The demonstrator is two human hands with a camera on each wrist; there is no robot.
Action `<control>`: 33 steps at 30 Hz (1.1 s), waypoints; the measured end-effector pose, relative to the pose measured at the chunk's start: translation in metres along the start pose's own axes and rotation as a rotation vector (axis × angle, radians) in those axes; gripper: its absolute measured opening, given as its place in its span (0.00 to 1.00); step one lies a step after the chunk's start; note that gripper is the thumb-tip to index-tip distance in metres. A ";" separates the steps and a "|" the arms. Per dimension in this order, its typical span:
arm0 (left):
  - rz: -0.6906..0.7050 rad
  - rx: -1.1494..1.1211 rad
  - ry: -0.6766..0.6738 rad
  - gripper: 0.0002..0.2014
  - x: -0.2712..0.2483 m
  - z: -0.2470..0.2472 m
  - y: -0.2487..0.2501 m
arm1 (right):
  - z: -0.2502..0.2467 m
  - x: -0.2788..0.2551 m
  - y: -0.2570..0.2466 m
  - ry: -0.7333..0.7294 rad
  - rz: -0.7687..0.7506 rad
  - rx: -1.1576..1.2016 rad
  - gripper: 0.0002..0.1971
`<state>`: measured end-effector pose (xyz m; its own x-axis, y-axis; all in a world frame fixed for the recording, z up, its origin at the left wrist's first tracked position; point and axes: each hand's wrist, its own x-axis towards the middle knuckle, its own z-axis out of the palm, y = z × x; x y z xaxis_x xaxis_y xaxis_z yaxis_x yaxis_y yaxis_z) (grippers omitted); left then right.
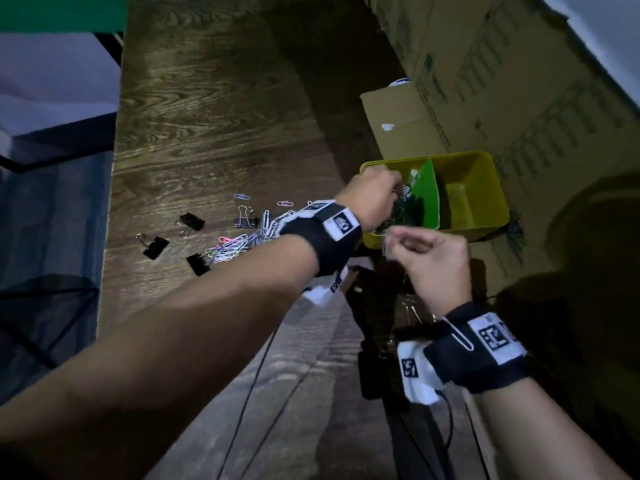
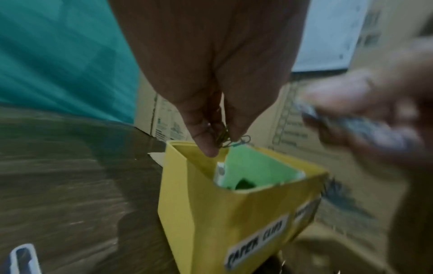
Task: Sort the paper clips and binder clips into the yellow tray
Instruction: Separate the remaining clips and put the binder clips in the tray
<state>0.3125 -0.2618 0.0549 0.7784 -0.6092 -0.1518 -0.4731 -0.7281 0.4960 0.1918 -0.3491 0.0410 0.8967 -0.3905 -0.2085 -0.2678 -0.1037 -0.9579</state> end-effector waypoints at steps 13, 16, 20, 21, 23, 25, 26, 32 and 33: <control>0.354 0.266 -0.143 0.10 -0.037 0.048 -0.025 | -0.010 0.100 -0.017 -0.107 -0.275 -0.675 0.08; 0.379 0.248 -0.099 0.14 -0.057 0.056 -0.035 | 0.004 0.093 -0.007 -0.274 -0.309 -0.920 0.10; 0.525 0.075 0.029 0.15 -0.086 0.046 -0.045 | 0.018 0.079 -0.003 -0.263 -0.301 -0.971 0.12; 0.520 0.027 0.092 0.15 -0.095 0.040 -0.053 | 0.023 0.075 -0.003 -0.279 -0.310 -0.962 0.13; 0.384 -0.049 0.272 0.13 -0.114 0.028 -0.078 | 0.032 0.063 -0.005 -0.286 -0.371 -0.911 0.14; 0.116 -0.061 0.380 0.11 -0.133 0.016 -0.115 | 0.046 0.045 -0.010 -0.294 -0.464 -0.844 0.13; -0.041 -0.037 0.326 0.12 -0.141 0.013 -0.136 | 0.056 0.035 -0.012 -0.318 -0.521 -0.801 0.12; -0.299 0.109 -0.061 0.23 -0.160 0.020 -0.188 | 0.133 0.013 -0.001 -0.483 -0.485 -0.813 0.14; -0.307 0.115 -0.069 0.23 -0.160 0.023 -0.188 | 0.140 0.016 0.005 -0.461 -0.431 -0.827 0.15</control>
<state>0.2671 -0.0347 -0.0340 0.8637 -0.3729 -0.3390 -0.2673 -0.9092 0.3191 0.2544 -0.2278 0.0052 0.9748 0.1981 -0.1026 0.1055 -0.8145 -0.5705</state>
